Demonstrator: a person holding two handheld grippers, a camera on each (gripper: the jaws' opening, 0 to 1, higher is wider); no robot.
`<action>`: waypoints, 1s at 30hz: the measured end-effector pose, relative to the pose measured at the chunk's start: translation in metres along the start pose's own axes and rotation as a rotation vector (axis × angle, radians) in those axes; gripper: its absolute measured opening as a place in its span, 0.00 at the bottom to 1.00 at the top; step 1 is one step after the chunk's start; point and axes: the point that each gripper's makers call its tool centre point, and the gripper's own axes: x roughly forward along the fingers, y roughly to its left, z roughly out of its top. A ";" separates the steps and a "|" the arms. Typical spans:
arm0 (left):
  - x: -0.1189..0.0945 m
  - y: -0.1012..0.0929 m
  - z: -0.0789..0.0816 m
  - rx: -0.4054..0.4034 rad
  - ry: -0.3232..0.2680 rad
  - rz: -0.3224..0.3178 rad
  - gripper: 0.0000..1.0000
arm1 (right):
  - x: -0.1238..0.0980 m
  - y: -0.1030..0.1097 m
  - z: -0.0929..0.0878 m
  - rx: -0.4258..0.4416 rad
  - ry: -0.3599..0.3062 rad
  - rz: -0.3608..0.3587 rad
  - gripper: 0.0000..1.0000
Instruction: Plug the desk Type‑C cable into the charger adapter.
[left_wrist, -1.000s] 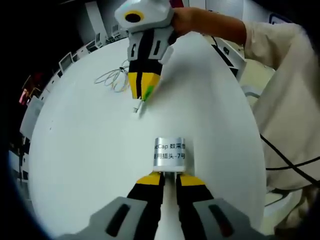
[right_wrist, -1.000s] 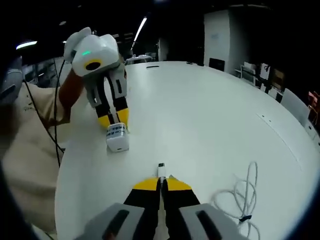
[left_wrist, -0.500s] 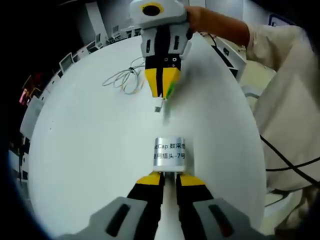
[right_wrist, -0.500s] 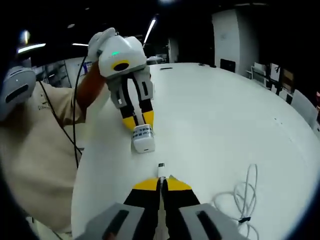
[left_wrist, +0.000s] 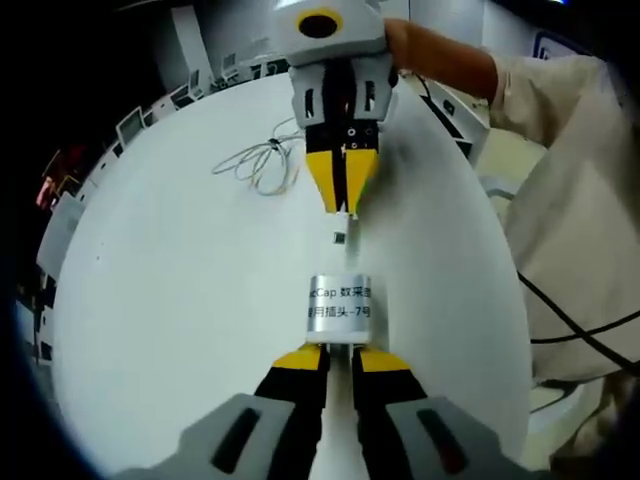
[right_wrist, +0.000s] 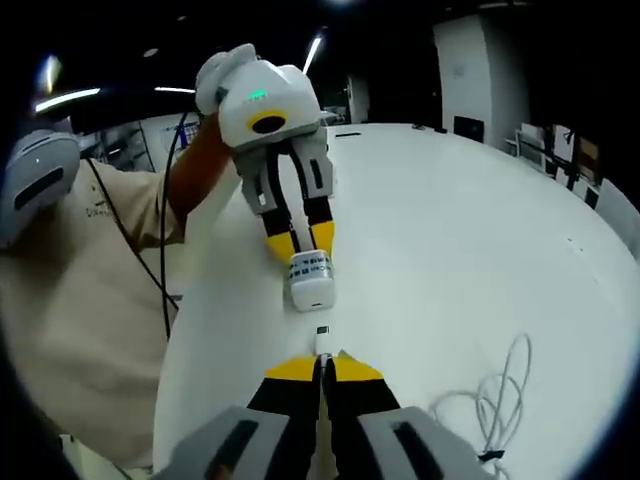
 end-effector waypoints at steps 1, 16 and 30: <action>0.000 0.000 0.000 0.000 0.000 0.000 0.11 | 0.001 0.000 0.000 0.001 -0.003 0.002 0.05; 0.001 -0.001 0.001 -0.007 -0.003 0.000 0.11 | 0.017 0.005 0.005 0.018 -0.030 0.044 0.05; 0.002 -0.003 0.002 -0.009 -0.005 0.005 0.11 | 0.024 0.009 0.007 0.029 -0.051 0.058 0.05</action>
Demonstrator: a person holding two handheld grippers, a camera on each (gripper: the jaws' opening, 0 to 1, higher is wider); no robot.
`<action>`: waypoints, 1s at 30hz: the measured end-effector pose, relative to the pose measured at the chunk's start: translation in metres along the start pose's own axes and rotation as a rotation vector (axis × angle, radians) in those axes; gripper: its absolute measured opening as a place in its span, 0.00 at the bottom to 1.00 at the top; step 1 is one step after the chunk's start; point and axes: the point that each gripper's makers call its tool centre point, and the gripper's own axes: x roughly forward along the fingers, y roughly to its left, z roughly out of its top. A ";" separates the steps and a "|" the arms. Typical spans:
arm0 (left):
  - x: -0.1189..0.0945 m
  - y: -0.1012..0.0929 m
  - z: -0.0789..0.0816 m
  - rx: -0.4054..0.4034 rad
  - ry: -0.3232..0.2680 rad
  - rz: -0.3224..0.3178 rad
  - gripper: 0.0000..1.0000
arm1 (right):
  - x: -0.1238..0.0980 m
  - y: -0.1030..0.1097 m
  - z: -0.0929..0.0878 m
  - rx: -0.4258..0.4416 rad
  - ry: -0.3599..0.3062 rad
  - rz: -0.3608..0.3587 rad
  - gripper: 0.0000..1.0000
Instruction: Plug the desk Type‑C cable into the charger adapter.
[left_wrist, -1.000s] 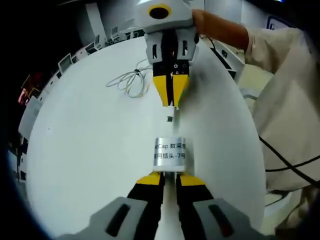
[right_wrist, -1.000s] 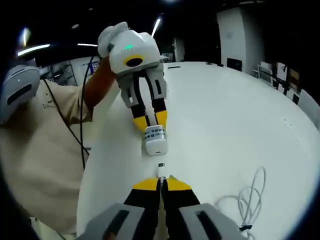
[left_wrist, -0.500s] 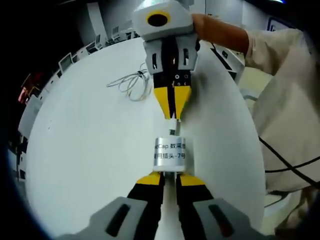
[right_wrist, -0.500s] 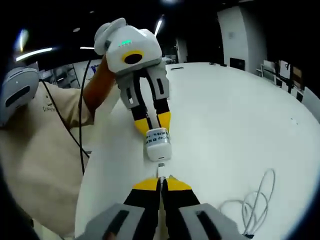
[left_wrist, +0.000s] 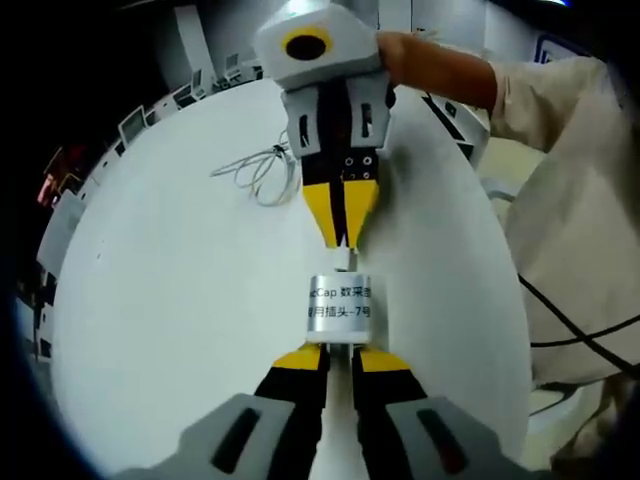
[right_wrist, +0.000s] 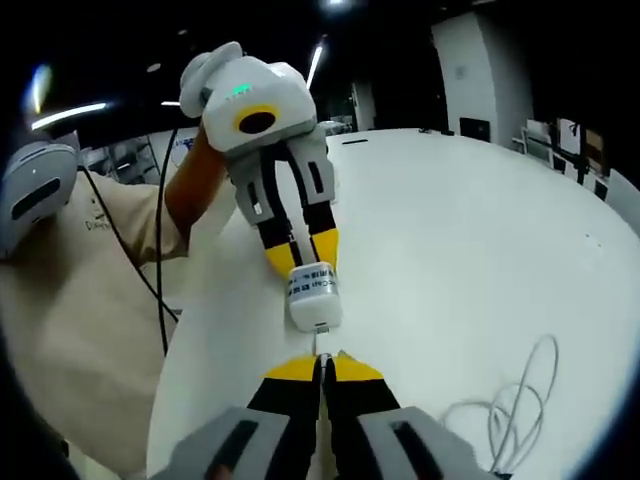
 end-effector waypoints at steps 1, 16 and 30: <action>0.000 0.000 0.000 -0.001 0.000 0.000 0.11 | 0.000 0.000 0.000 0.000 0.000 0.000 0.05; 0.001 0.000 0.000 -0.003 0.006 0.004 0.11 | 0.003 0.004 0.001 0.023 -0.018 0.025 0.05; 0.001 0.001 0.000 0.008 0.012 0.006 0.11 | 0.006 -0.001 0.002 0.002 0.000 0.029 0.05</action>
